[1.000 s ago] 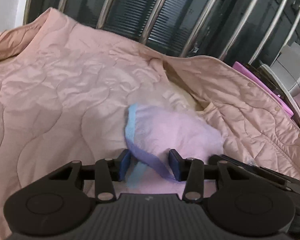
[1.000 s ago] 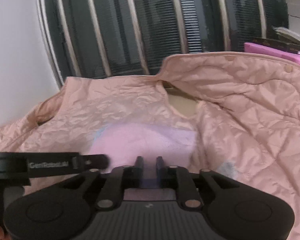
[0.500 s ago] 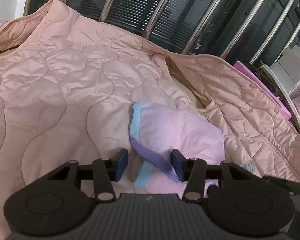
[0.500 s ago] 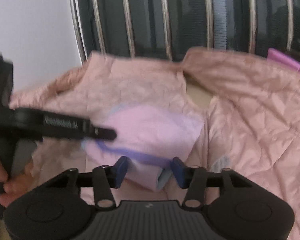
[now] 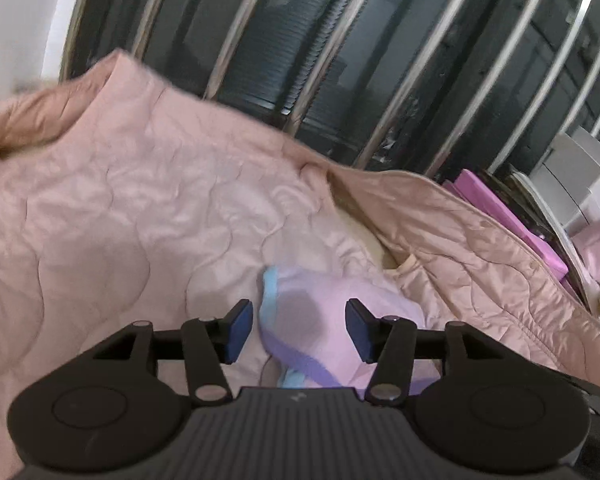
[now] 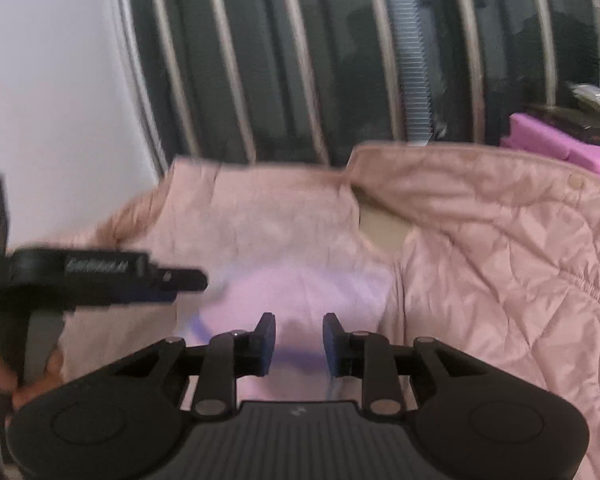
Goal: Fold clothes
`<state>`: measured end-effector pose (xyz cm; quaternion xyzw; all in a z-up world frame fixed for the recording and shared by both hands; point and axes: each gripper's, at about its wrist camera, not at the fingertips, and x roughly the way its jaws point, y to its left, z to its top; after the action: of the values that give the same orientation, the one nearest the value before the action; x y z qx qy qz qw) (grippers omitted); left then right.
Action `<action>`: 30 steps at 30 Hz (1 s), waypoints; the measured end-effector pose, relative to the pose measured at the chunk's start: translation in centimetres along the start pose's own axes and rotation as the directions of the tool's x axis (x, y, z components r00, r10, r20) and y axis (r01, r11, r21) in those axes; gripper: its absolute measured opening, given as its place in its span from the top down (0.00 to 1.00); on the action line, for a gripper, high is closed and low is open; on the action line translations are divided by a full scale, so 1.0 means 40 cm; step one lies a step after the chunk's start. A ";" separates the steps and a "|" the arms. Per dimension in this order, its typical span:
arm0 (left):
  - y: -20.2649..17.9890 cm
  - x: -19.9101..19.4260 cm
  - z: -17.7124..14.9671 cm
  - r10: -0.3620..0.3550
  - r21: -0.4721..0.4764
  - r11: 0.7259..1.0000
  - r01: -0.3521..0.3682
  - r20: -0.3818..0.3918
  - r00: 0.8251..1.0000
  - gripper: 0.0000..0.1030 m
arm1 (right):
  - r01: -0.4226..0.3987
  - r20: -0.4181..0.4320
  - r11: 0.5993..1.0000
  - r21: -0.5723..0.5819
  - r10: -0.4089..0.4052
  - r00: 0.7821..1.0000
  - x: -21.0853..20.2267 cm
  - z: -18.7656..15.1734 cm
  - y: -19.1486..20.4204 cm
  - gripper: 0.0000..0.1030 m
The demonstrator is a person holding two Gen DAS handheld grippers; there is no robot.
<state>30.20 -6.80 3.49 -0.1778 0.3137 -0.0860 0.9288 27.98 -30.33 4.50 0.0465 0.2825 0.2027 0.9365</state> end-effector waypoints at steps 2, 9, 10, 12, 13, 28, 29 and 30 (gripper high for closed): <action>-0.019 0.017 -0.012 0.011 0.043 0.999 -0.010 -0.022 1.000 0.48 | 0.011 -0.041 1.000 0.004 -0.011 0.999 0.033 -0.010 0.004 0.76; -0.016 0.083 -0.052 0.024 0.151 0.988 0.001 -0.159 0.987 0.37 | 0.050 -0.110 0.999 -0.002 -0.050 0.993 0.071 -0.031 -0.007 0.63; -0.005 0.080 -0.050 0.007 0.140 0.990 0.017 -0.169 0.986 0.36 | 0.057 -0.111 0.998 0.004 -0.057 0.992 0.071 -0.030 -0.011 0.59; 0.009 0.077 -0.048 -0.026 0.125 0.991 0.050 -0.188 0.982 0.34 | 0.061 -0.118 0.998 0.006 -0.060 0.991 0.072 -0.031 -0.015 0.57; 0.009 0.076 -0.050 -0.033 0.131 0.990 0.059 -0.194 0.980 0.35 | 0.060 -0.122 0.998 0.005 -0.059 0.991 0.072 -0.031 -0.016 0.57; -0.048 0.077 -0.059 -0.059 0.221 0.968 0.121 -0.268 0.962 0.39 | 0.116 -0.100 0.992 0.043 -0.112 0.989 0.063 -0.022 -0.037 0.54; -0.047 0.071 -0.054 -0.029 0.234 0.968 0.089 -0.248 0.968 0.35 | 0.121 -0.094 0.992 0.046 -0.117 0.989 0.060 -0.020 -0.037 0.53; -0.046 0.066 -0.049 0.001 0.246 0.968 0.056 -0.228 0.974 0.34 | 0.126 -0.087 0.991 0.049 -0.121 0.989 0.057 -0.017 -0.036 0.53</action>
<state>30.99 -9.74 1.29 -0.0523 0.4015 -0.1577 0.9007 29.85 -30.73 2.46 0.0457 0.3291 0.1383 0.9330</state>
